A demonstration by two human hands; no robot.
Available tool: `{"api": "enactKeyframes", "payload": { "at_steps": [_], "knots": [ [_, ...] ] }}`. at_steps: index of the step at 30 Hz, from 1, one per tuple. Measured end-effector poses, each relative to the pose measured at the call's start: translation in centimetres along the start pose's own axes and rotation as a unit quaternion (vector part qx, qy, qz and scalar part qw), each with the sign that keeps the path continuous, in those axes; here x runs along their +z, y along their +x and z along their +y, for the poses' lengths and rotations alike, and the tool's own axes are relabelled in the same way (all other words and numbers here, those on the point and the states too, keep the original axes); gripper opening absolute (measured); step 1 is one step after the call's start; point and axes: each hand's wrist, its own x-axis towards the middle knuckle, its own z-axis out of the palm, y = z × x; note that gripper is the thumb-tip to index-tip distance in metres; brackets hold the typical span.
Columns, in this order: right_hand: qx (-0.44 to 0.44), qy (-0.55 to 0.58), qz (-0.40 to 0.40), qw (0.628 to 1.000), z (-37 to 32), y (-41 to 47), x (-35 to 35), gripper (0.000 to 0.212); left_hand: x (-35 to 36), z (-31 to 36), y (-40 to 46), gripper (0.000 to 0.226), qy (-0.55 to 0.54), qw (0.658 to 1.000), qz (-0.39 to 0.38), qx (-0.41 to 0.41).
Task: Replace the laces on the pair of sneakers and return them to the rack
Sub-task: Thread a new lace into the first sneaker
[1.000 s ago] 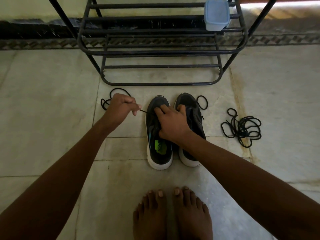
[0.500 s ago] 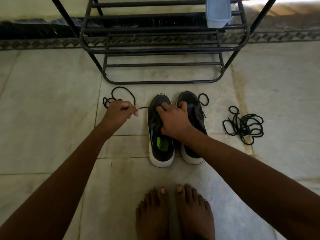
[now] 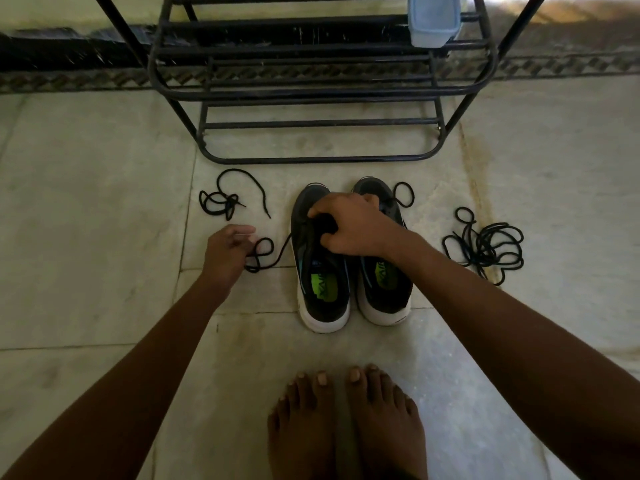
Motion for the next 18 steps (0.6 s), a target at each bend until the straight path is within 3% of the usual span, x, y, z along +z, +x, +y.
{"api": "enactKeyframes", "payload": {
  "at_steps": [4, 8, 13, 15, 18],
  "knots": [
    [0.017, 0.062, 0.108, 0.992, 1.2, -0.3, -0.4, 0.037, 0.1, -1.1, -0.6, 0.018, 0.092, 0.991, 0.054, 0.087],
    [0.059, 0.096, 0.225, 0.968, 3.3, -0.6, -0.4, 0.023, 0.6, -1.3, -0.9, 0.019, 0.152, 0.979, 0.048, 0.13],
    [0.145, 0.121, 0.329, 0.925, 6.7, -1.3, -0.4, 0.024, 0.8, -0.3, -1.1, 0.02, 0.109, 0.979, 0.104, 0.136],
    [0.215, 0.138, 0.345, 0.903, 8.5, -1.7, -0.7, 0.03, 0.9, 0.4, -1.3, 0.019, 0.077, 0.98, 0.116, 0.144],
    [0.297, 0.136, 0.295, 0.898, 11.3, -2.1, -1.0, 0.029, 1.0, 0.8, -1.5, 0.016, 0.031, 0.982, 0.104, 0.157]
  ]
}}
